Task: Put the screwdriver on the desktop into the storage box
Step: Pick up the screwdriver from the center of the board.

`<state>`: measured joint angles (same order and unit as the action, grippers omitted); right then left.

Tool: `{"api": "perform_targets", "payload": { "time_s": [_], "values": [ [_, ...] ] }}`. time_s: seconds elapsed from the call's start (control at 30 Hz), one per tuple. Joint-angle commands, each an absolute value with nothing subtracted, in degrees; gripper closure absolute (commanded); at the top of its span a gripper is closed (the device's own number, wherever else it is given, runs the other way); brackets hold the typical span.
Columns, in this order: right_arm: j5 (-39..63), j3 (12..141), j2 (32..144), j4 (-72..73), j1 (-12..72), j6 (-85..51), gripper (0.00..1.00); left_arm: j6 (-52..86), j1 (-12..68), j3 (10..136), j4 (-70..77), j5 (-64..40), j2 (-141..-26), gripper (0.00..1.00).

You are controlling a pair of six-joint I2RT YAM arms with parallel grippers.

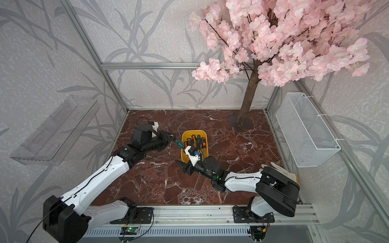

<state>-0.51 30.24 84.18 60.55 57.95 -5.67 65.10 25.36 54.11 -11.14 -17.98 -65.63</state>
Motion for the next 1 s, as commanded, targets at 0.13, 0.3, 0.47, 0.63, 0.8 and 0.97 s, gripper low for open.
{"api": "perform_targets", "payload": {
  "time_s": [0.13, 0.3, 0.47, 0.63, 0.8, 0.97],
  "values": [
    [-7.60, 36.31, 85.36, 72.00, 58.97, 0.96, 0.35, 68.98, 25.03, 51.45, -5.24, -22.47, -63.29, 1.00],
    [-9.95, 38.75, 85.42, 70.19, 59.09, 2.03, 0.41, 70.55, 25.03, 50.45, -2.58, -23.81, -63.06, 1.00],
    [-12.29, 39.25, 85.78, 69.94, 59.16, 1.94, 0.50, 71.48, 24.99, 50.20, -1.87, -24.42, -62.62, 1.00],
    [-12.30, 39.59, 85.41, 66.75, 59.32, 2.30, 0.43, 72.63, 24.96, 49.84, -0.30, -24.80, -62.14, 1.00],
    [-13.01, 39.22, 84.52, 66.12, 59.34, 2.36, 0.61, 73.74, 24.88, 49.51, 1.28, -25.52, -62.31, 1.00],
    [-15.39, 40.30, 83.21, 63.23, 59.37, 3.19, 0.79, 75.45, 24.96, 47.65, 4.49, -27.02, -62.99, 1.00]
  ]
}}
